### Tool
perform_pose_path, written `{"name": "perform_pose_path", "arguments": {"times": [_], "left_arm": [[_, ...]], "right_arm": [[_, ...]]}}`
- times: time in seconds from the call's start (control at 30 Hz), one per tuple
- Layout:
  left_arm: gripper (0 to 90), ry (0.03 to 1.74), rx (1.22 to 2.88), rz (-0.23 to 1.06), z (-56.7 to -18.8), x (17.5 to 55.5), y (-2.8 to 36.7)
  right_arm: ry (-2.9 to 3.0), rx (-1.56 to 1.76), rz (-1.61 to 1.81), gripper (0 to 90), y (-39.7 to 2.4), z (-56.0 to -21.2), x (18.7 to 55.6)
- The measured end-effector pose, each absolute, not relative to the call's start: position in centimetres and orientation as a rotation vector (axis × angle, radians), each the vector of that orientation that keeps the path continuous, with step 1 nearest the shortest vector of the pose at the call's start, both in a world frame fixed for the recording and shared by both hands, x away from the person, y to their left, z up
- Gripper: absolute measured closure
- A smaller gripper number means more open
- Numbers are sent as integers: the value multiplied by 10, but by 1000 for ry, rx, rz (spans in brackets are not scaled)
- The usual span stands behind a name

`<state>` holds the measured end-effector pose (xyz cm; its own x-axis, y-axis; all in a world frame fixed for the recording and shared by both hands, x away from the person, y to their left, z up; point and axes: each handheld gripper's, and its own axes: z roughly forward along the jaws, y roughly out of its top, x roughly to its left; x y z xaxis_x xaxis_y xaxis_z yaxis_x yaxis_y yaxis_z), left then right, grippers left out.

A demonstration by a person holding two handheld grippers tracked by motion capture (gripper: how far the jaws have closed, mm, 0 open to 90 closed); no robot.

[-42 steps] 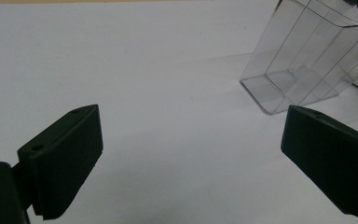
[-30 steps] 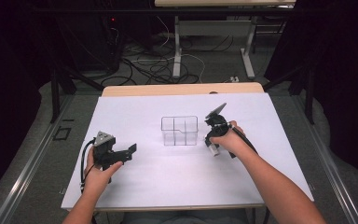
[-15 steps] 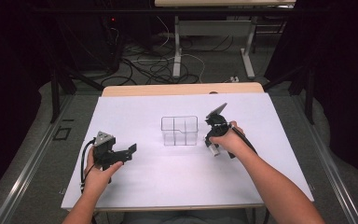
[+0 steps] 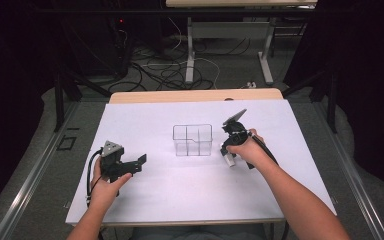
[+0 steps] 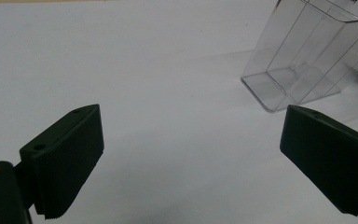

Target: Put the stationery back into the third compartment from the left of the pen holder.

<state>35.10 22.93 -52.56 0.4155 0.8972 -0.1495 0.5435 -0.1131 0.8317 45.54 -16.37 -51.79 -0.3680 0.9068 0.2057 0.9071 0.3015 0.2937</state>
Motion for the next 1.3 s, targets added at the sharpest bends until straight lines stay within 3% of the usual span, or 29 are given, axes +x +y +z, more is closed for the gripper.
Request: {"name": "perform_pose_path", "arguments": {"times": [0.4, 0.47, 1.3], "left_arm": [[62, 1244, 1785, 500, -526, 351, 229], [62, 1243, 1786, 500, -526, 351, 228], [62, 1177, 1780, 481, -520, 347, 215]], "right_arm": [[-2557, -1746, -701, 677, -172, -511, 442], [-2549, -1740, -872, 677, -173, -515, 438], [-2636, -1577, -1503, 677, -198, -497, 388]]}}
